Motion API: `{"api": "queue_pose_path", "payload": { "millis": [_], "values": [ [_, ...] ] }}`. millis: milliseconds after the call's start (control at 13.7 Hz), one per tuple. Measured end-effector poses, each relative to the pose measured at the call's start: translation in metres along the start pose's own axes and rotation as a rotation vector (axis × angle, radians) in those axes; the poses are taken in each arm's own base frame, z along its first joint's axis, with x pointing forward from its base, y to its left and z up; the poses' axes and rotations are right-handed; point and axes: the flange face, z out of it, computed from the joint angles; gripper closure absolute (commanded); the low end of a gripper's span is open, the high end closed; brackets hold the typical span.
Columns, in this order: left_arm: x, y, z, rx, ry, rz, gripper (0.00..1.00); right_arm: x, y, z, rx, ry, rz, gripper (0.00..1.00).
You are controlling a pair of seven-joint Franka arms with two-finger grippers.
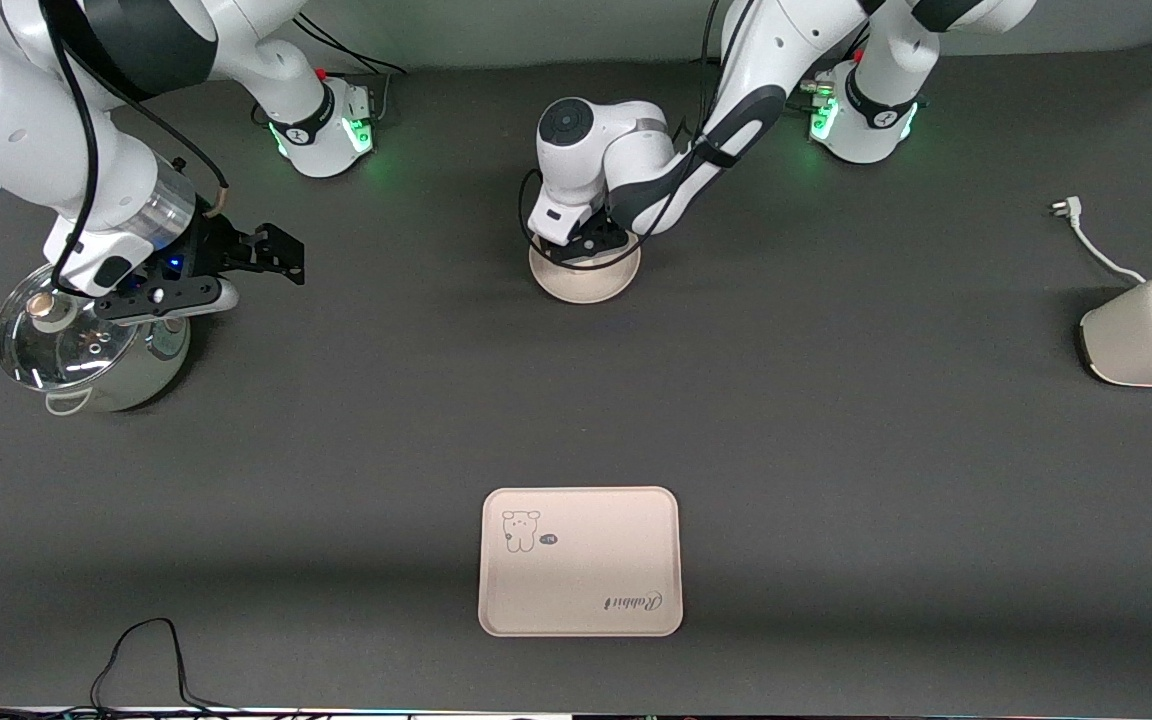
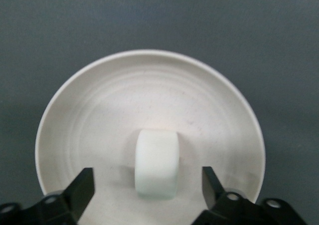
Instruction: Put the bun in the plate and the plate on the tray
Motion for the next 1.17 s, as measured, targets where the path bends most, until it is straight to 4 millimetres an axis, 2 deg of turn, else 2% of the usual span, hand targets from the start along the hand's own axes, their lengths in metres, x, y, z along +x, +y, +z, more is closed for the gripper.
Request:
{"api": "queue_pose_path", "payload": {
  "millis": [146, 219, 438, 658, 731, 877, 1023, 1169],
  "values": [
    [0.028, 0.007, -0.016, -0.014, 0.020, -0.023, 0.00, 0.000, 0.000, 0.000, 0.000, 0.000, 0.000, 0.00],
    [0.050, 0.008, -0.028, -0.005, 0.033, -0.030, 0.00, 0.000, 0.000, 0.000, 0.000, 0.000, 0.000, 0.00],
    [0.136, 0.000, -0.081, 0.024, 0.079, -0.053, 0.00, 0.000, 0.000, 0.000, 0.000, -0.001, 0.000, 0.00],
    [0.222, -0.032, -0.131, 0.015, 0.095, -0.050, 0.00, 0.000, 0.000, 0.000, 0.000, -0.001, 0.001, 0.00],
    [0.250, -0.049, -0.144, 0.004, 0.093, -0.052, 0.00, 0.000, 0.000, 0.000, 0.000, -0.001, 0.006, 0.00],
    [0.309, -0.098, -0.159, 0.016, 0.095, -0.036, 0.00, 0.000, -0.002, 0.001, -0.001, -0.001, 0.025, 0.00],
    [0.365, -0.162, -0.176, 0.025, 0.059, -0.016, 0.00, -0.002, -0.008, 0.001, -0.002, -0.001, 0.043, 0.00],
    [0.408, -0.237, -0.206, 0.044, 0.044, 0.011, 0.00, -0.004, -0.019, 0.002, -0.004, -0.003, 0.057, 0.00]
  ]
}}
